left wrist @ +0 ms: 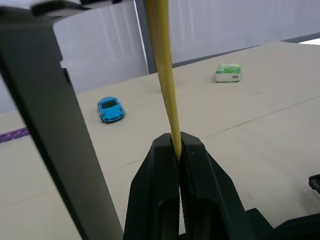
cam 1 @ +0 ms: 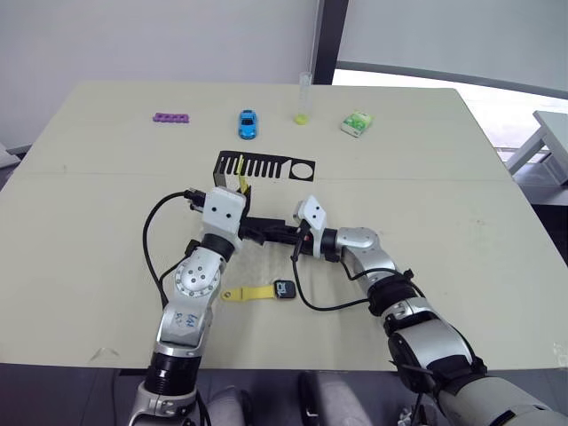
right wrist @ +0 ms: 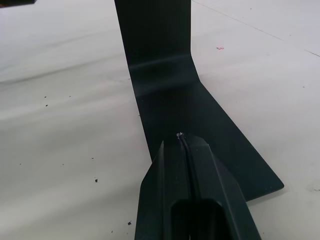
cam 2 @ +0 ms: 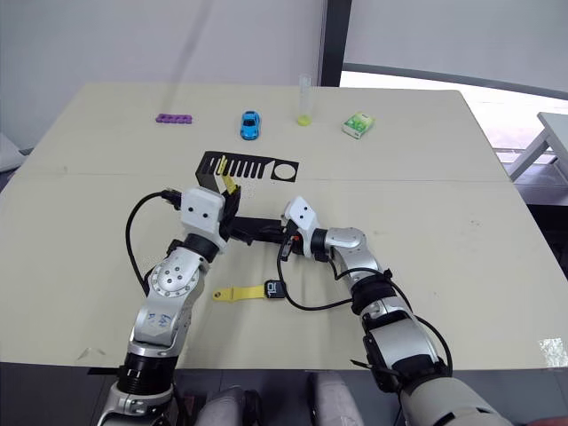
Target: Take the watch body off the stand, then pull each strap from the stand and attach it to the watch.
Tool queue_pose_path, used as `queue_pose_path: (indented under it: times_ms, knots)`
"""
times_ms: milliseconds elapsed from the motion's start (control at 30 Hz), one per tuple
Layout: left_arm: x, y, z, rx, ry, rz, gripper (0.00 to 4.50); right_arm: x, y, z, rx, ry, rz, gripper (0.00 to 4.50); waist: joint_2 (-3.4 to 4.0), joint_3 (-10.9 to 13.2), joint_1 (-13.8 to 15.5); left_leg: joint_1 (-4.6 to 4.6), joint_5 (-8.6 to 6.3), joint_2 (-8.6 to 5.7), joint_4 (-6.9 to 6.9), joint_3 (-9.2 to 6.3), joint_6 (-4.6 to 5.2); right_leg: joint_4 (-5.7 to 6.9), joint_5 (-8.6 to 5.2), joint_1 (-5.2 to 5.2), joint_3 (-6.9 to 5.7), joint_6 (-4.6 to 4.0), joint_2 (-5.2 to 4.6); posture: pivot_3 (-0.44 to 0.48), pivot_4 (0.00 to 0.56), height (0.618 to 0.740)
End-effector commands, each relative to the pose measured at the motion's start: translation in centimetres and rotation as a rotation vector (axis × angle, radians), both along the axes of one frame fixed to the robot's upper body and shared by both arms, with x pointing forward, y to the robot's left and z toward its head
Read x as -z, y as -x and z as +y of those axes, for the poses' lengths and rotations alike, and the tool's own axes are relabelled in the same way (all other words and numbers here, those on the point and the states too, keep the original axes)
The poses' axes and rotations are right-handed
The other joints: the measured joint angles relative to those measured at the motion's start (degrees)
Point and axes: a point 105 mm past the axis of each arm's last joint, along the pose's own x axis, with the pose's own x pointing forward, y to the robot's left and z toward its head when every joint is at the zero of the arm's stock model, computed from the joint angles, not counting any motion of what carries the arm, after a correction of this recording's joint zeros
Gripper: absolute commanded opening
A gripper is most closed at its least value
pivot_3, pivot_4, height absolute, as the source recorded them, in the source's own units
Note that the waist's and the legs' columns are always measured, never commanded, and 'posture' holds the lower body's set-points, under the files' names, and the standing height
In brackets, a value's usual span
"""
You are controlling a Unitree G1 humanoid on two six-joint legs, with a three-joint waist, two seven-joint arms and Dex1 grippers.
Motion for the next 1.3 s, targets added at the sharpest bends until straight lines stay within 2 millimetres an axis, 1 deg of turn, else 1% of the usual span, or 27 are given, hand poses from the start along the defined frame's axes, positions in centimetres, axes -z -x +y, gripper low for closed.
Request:
queue_pose_path:
  times_ms: [33, 167, 400, 633, 900, 1000, 1100, 1167, 1233, 1300]
  knots:
    - [-2.4, 1.1, -0.1, 0.021, 0.011, -0.11, 0.03, 2.1, 0.8, 0.0, -0.008, 0.033, 0.065, 0.0, 0.0, 0.0, 0.0, 0.0, 0.0, 0.0, 0.0, 0.0, 0.0, 0.0, 0.0, 0.0, 0.0, 0.0, 0.0, 0.0, 0.15, 0.74]
    - [-2.7, 1.7, -0.4, 0.056, 0.01, -0.126, 0.03, 2.2, 0.6, 0.0, 0.005, 0.034, 0.063, 0.0, 0.0, 0.0, 0.02, 0.0, 0.0, 0.01, 0.0, 0.0, 0.0, -0.01, 0.0, 0.0, 0.0, 0.0, 0.0, 0.0, 0.15, 0.74]
    - [-2.6, 2.3, -0.6, 0.08, 0.016, -0.122, 0.03, 2.2, 0.5, -0.1, 0.026, 0.029, 0.057, 0.0, 0.0, 0.0, -0.05, 0.01, 0.0, 0.0, -0.01, 0.0, 0.0, 0.0, 0.0, 0.0, 0.01, 0.0, 0.0, 0.0, 0.15, 0.74]
    - [-2.3, 4.0, -0.9, 0.146, -0.01, -0.127, 0.03, 2.0, 0.4, -0.1, 0.031, 0.016, 0.055, 0.0, 0.0, 0.0, -0.05, 0.0, 0.0, 0.01, -0.03, 0.0, 0.0, -0.02, 0.0, 0.0, 0.01, 0.0, 0.0, 0.0, 0.15, 0.74]
    - [-2.0, 4.7, -0.5, 0.137, 0.001, -0.119, 0.03, 1.7, 0.3, 0.0, 0.028, 0.001, 0.051, 0.0, 0.0, 0.0, -0.04, 0.01, 0.0, 0.01, -0.04, -0.01, 0.0, -0.04, 0.0, 0.01, 0.01, 0.0, 0.0, 0.0, 0.15, 0.74]
    - [-2.3, 5.3, -0.5, 0.191, -0.007, -0.13, 0.03, 0.9, 0.5, -0.2, 0.012, -0.023, 0.034, 0.0, 0.0, 0.0, 0.01, 0.0, 0.0, 0.01, -0.04, -0.01, 0.0, -0.04, 0.0, 0.01, 0.01, 0.0, 0.0, 0.0, 0.15, 0.74]
    - [-2.5, 6.4, 0.1, 0.281, -0.03, -0.133, 0.03, -0.5, 0.7, -1.1, -0.007, -0.058, 0.003, 0.0, 0.01, 0.01, 0.02, -0.03, 0.0, 0.01, -0.09, -0.02, 0.0, -0.07, 0.0, -0.01, 0.0, 0.0, 0.0, 0.0, 0.15, 0.74]
    - [-2.6, 7.0, 1.1, 0.317, -0.051, -0.127, 0.03, -1.5, 0.8, -1.9, -0.008, -0.072, -0.017, 0.0, 0.07, 0.05, 0.13, -0.04, 0.0, 0.02, -0.11, -0.04, 0.0, -0.09, 0.0, -0.02, -0.02, 0.0, -0.01, 0.0, 0.15, 0.74]
    - [-2.4, 7.4, 2.7, 0.338, -0.059, -0.1, 0.03, -2.7, 1.1, -3.4, 0.009, -0.088, -0.063, 0.0, 0.08, 0.05, 0.2, -0.09, 0.0, 0.01, -0.1, -0.06, 0.0, -0.13, 0.0, -0.03, -0.04, 0.0, -0.04, 0.0, 0.15, 0.74]
    - [-2.0, 8.2, 4.2, 0.408, -0.093, -0.034, 0.03, -4.2, 1.9, -5.3, 0.019, -0.136, -0.097, 0.0, 0.11, 0.08, 0.37, -0.12, -0.01, -0.02, -0.1, -0.08, 0.03, -0.16, 0.0, -0.04, -0.06, 0.0, -0.09, 0.0, 0.15, 0.74]
